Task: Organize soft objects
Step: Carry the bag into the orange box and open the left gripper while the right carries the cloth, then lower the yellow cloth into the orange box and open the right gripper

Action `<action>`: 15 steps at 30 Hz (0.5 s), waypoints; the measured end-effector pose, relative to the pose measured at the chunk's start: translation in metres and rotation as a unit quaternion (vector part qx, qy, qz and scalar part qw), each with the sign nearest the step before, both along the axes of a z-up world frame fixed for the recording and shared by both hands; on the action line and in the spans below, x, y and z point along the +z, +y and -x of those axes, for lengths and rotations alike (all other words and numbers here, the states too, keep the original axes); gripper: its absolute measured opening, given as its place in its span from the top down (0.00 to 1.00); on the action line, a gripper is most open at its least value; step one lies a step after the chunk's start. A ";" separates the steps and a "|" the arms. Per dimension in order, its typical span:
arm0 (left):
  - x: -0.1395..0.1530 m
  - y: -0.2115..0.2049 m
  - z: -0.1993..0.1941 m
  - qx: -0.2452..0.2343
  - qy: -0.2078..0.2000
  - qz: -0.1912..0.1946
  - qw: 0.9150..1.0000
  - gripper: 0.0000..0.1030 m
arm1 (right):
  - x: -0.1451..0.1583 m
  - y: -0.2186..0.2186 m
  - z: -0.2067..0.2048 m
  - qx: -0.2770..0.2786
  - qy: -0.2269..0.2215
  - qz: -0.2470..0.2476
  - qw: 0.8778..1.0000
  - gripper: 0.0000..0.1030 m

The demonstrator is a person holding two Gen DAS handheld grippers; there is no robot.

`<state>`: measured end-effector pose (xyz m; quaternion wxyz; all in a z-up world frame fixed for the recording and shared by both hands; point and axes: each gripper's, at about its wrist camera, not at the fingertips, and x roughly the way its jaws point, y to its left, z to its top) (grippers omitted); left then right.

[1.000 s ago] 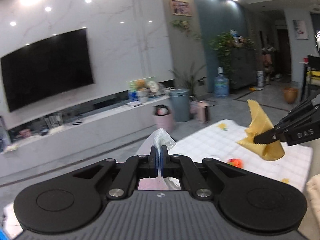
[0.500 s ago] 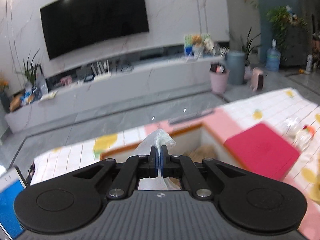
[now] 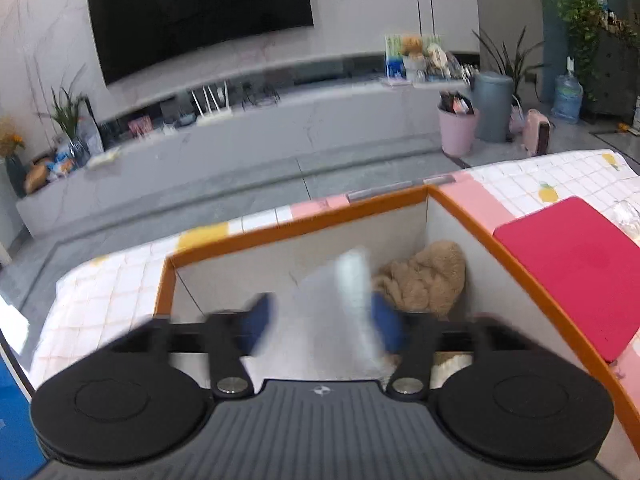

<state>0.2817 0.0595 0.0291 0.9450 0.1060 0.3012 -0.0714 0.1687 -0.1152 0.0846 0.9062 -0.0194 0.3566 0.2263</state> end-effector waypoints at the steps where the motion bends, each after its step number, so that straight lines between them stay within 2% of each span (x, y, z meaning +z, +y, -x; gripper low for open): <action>1: 0.001 -0.001 0.003 -0.001 -0.010 -0.005 1.000 0.13 | 0.001 0.001 0.000 0.001 0.000 0.000 1.000 0.98; 4: 0.012 0.003 0.015 0.011 -0.031 0.004 0.999 0.12 | 0.001 0.001 0.004 0.003 -0.001 0.002 1.000 0.98; 9: 0.041 0.025 0.040 0.028 -0.060 0.055 0.996 0.12 | 0.003 0.013 0.003 0.019 0.002 -0.001 1.000 0.98; 12: 0.056 0.035 0.048 0.039 -0.056 0.063 0.996 0.11 | 0.004 0.029 0.000 0.032 0.006 -0.006 0.999 0.98; 15: 0.065 0.048 0.059 0.047 -0.061 0.088 0.993 0.11 | -0.002 0.050 -0.008 0.043 0.024 -0.020 0.999 0.98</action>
